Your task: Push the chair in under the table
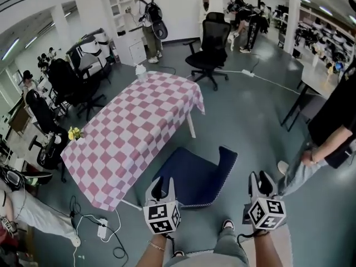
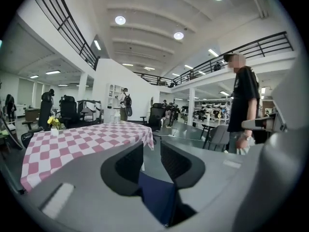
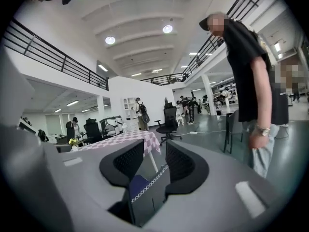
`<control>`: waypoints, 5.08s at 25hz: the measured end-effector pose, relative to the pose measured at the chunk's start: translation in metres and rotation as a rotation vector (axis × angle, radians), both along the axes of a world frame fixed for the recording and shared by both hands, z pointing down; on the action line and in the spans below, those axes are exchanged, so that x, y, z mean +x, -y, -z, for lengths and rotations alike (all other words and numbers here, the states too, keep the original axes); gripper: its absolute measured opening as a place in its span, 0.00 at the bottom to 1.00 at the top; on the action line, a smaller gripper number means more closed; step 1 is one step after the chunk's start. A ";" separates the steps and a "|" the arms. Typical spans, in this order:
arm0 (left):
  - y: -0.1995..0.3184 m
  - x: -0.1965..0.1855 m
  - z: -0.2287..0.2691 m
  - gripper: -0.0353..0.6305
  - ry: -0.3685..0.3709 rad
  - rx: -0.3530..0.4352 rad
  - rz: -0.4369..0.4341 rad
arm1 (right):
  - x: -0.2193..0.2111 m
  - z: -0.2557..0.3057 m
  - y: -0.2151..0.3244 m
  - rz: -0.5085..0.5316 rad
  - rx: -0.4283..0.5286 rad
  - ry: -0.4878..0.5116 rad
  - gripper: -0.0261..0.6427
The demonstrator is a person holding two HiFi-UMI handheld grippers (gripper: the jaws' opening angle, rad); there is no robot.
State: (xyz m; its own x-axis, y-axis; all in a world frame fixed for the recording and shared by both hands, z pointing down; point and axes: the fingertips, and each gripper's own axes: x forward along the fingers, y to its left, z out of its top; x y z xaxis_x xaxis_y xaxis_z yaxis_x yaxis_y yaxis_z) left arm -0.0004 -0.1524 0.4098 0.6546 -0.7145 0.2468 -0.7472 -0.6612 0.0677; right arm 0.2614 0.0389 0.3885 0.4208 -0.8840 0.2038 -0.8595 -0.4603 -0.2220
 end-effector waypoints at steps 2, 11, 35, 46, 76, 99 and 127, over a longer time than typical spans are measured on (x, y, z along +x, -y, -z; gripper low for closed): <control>0.006 0.014 0.001 0.22 -0.004 -0.008 0.063 | 0.027 0.001 0.020 0.058 -0.008 -0.001 0.23; 0.016 0.037 -0.016 0.22 0.024 -0.055 0.340 | 0.099 -0.016 0.109 0.337 -0.073 0.015 0.23; -0.002 0.053 -0.065 0.23 0.091 -0.185 0.397 | 0.073 -0.071 0.197 0.844 -0.238 -0.104 0.23; -0.043 0.120 -0.090 0.27 0.227 -0.329 0.025 | 0.035 -0.092 0.178 1.308 -0.340 -0.287 0.23; -0.105 0.172 -0.190 0.32 0.573 -0.505 -0.315 | 0.014 -0.202 0.125 1.984 -0.860 -0.930 0.23; -0.108 0.177 -0.192 0.21 0.549 -0.605 -0.360 | 0.012 -0.206 0.132 1.970 -0.955 -0.928 0.22; 0.006 0.121 -0.192 0.21 0.587 -0.545 -0.157 | -0.042 -0.206 0.244 1.838 -0.824 -0.979 0.23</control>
